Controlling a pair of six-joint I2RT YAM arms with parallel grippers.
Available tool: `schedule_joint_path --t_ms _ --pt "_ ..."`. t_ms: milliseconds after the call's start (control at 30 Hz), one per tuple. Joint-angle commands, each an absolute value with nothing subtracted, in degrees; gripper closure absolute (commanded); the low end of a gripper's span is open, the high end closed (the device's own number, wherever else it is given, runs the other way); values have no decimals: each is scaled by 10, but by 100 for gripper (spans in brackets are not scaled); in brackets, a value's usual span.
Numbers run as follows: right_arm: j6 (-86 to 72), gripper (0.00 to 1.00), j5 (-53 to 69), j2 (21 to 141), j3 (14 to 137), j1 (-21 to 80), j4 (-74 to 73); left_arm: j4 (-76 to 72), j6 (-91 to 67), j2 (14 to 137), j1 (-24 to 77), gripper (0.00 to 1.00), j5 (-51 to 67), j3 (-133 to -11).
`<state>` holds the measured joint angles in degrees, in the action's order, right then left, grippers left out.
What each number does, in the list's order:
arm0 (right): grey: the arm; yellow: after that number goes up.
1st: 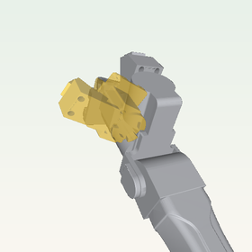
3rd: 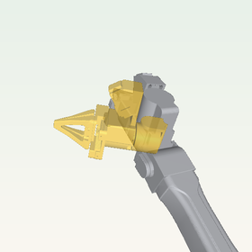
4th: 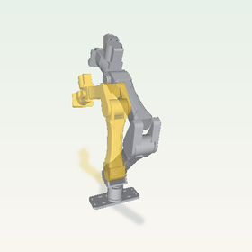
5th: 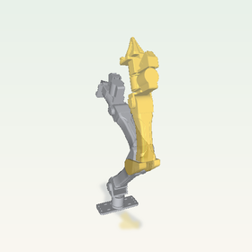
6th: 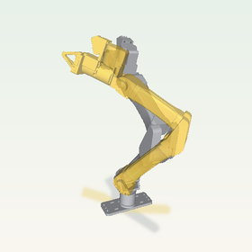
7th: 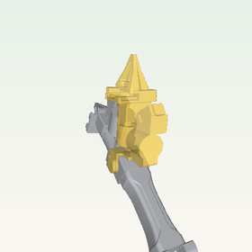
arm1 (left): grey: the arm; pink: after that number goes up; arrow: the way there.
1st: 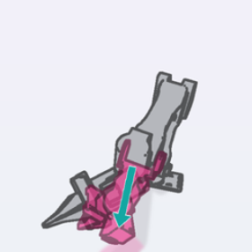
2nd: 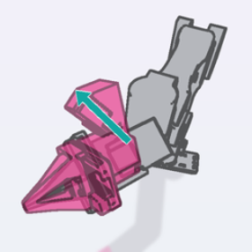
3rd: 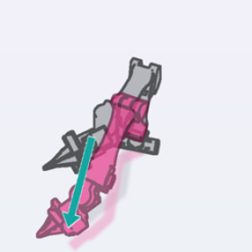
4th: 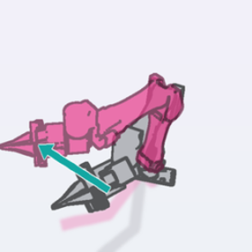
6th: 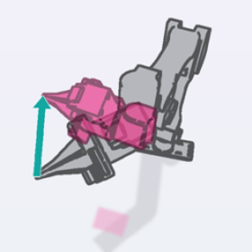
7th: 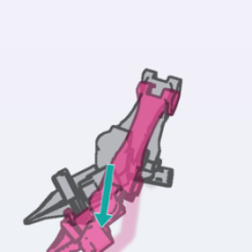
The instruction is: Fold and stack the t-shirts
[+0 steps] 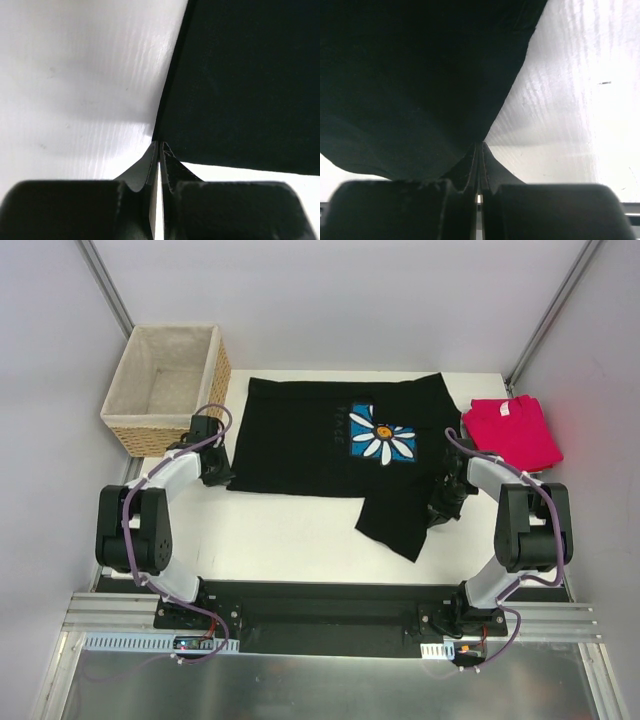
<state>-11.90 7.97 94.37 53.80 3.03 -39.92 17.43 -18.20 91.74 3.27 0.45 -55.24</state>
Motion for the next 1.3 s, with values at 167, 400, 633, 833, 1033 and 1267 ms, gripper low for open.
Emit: schedule_joint_path --t_ms 167,400,633,833,1033,1267 --pt "-91 99 97 868 544 34 -489 288 -149 804 18 100 -62 -560" --pt "-87 99 112 788 521 35 -547 337 -142 732 15 100 -46 -550" --pt "-91 99 124 730 517 35 -587 372 -131 701 15 100 -44 -562" --pt "-95 99 141 717 499 35 -589 385 -126 698 14 100 -39 -570" --pt "-105 99 144 695 453 35 -571 396 -131 686 14 100 -29 -556" --pt "-120 99 119 700 399 49 -539 396 -142 669 14 100 -24 -514"
